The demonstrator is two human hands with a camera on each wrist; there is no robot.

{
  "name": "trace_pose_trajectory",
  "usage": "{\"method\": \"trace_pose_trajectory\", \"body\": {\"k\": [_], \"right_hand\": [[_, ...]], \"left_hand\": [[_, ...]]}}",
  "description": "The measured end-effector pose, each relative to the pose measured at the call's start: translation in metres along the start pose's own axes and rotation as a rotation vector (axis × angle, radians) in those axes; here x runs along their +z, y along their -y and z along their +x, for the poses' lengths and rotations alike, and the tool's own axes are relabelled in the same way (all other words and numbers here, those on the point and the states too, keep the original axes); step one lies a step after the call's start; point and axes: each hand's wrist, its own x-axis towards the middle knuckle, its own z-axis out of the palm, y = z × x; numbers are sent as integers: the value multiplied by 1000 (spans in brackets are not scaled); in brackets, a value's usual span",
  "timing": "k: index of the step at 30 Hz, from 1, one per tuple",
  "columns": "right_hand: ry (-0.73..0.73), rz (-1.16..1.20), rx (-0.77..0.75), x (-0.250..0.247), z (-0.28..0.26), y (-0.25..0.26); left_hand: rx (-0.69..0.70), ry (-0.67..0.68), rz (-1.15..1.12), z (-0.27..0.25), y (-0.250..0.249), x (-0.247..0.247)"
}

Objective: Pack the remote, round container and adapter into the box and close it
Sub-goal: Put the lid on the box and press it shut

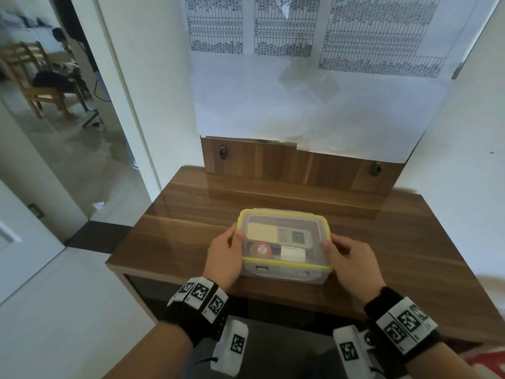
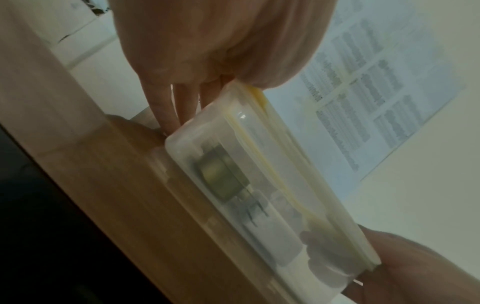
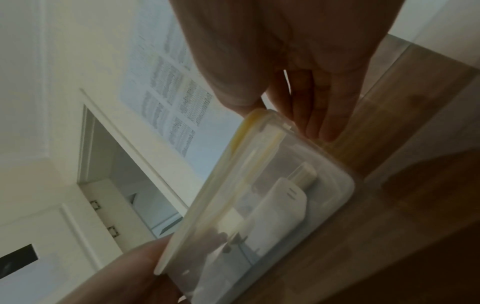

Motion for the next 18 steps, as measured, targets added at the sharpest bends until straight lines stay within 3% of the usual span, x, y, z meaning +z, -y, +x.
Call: {"method": "trace_pose_trajectory", "body": {"k": [9, 12, 15, 18], "right_hand": [[-57, 131, 85, 9, -4, 0], [-62, 273, 123, 6, -5, 1], [-64, 398, 205, 5, -9, -3], [-58, 414, 174, 5, -18, -1]], "left_hand": [[36, 10, -47, -3, -8, 0], [10, 3, -113, -5, -6, 3], [-19, -38, -179, -7, -8, 6], [5, -115, -190, -7, -4, 10]]}}
